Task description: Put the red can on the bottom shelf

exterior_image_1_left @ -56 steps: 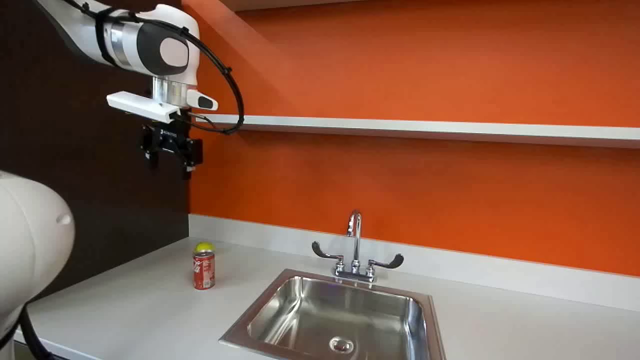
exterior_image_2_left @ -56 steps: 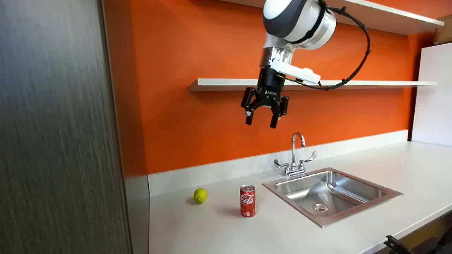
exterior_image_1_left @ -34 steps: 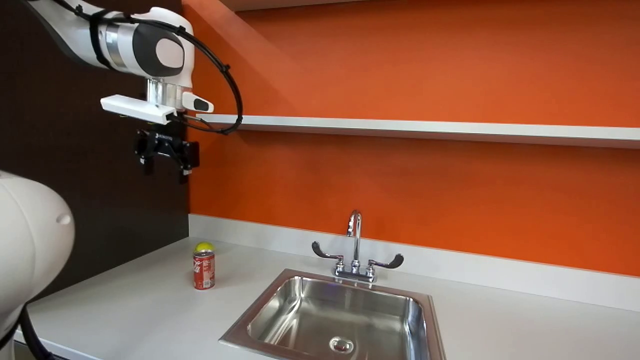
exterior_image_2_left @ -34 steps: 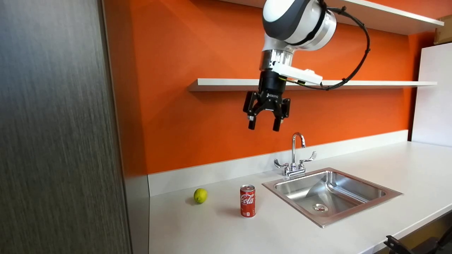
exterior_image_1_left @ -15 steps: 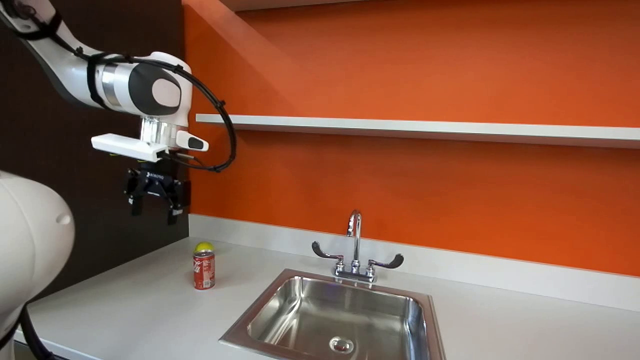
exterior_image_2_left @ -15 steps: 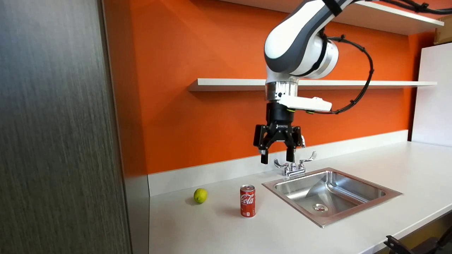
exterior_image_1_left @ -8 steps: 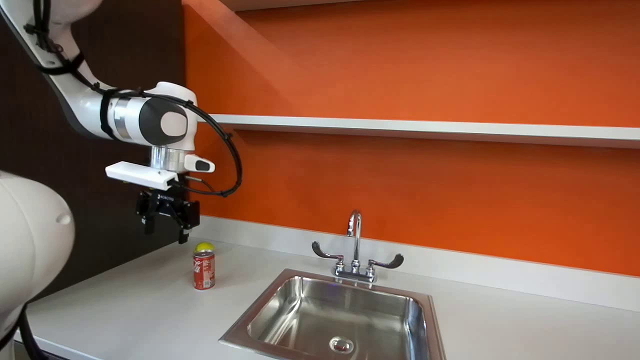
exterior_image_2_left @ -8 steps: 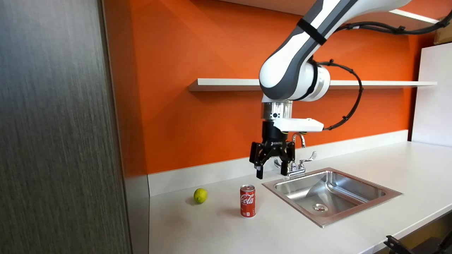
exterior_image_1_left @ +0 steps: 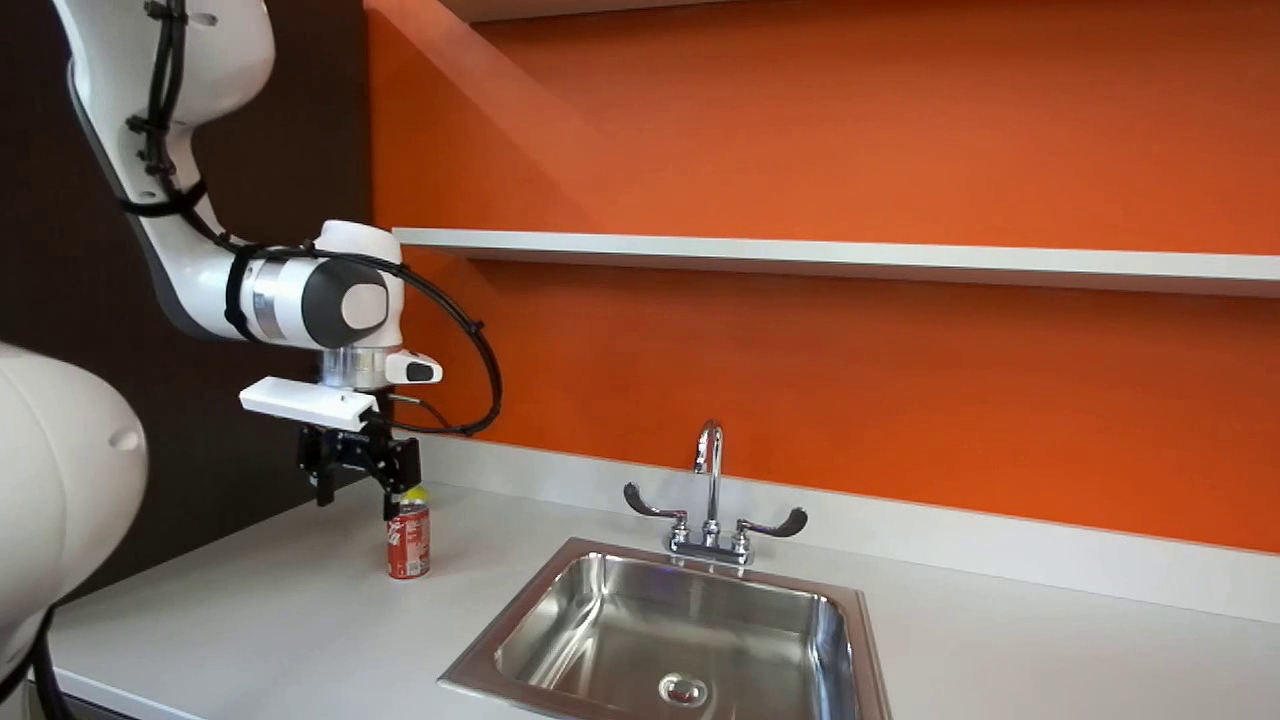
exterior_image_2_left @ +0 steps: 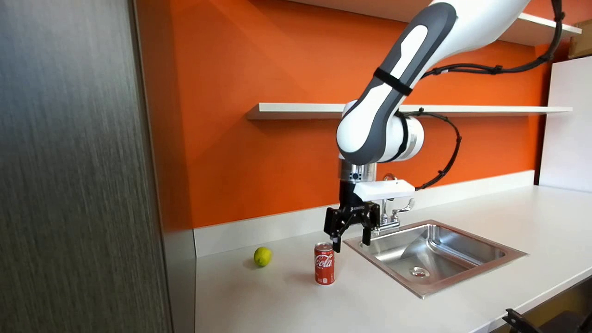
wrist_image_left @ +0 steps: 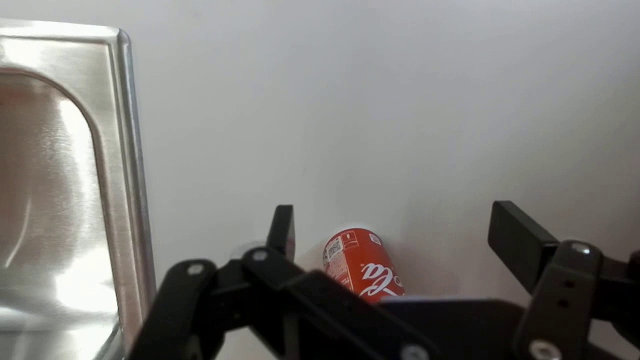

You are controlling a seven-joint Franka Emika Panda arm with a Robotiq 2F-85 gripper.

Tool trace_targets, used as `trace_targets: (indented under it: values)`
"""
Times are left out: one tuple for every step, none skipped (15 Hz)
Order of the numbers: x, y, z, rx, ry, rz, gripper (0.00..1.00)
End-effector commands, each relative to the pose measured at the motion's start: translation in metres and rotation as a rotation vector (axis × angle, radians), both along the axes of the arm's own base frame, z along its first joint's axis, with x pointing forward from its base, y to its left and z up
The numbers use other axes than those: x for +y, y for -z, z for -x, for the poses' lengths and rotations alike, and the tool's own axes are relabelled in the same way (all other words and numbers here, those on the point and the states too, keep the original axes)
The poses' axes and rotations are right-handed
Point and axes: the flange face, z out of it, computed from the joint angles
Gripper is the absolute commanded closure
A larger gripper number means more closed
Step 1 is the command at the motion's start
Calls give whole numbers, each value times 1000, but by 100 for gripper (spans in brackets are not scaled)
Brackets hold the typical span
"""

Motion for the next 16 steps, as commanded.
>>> trace_targets:
  values:
    - [-1, 21, -19, -34, 18, 13, 0]
    - [-1, 27, -22, -46, 19, 13, 0]
    - [-2, 33, -24, -57, 20, 14, 0]
    - [-2, 39, -27, -65, 20, 13, 0]
    - [-2, 44, -28, -73, 25, 13, 0]
    - [-2, 49, -30, -76, 26, 11, 0]
    - [-2, 54, -32, -78, 27, 10, 0]
    - [-2, 58, -33, -80, 27, 6, 0]
    - [-2, 63, -34, -80, 27, 5, 0]
    - [0, 68, -35, -78, 23, 4, 0]
    - [1, 71, -36, -76, 18, 2, 0]
    - [4, 74, -37, -71, 13, -2, 0]
    - [6, 77, -38, -68, 10, 1, 0]
    - [8, 79, -39, -71, 6, -2, 0]
    - [9, 81, -41, -72, 4, -1, 0]
    - [12, 82, -42, -80, 0, -7, 0]
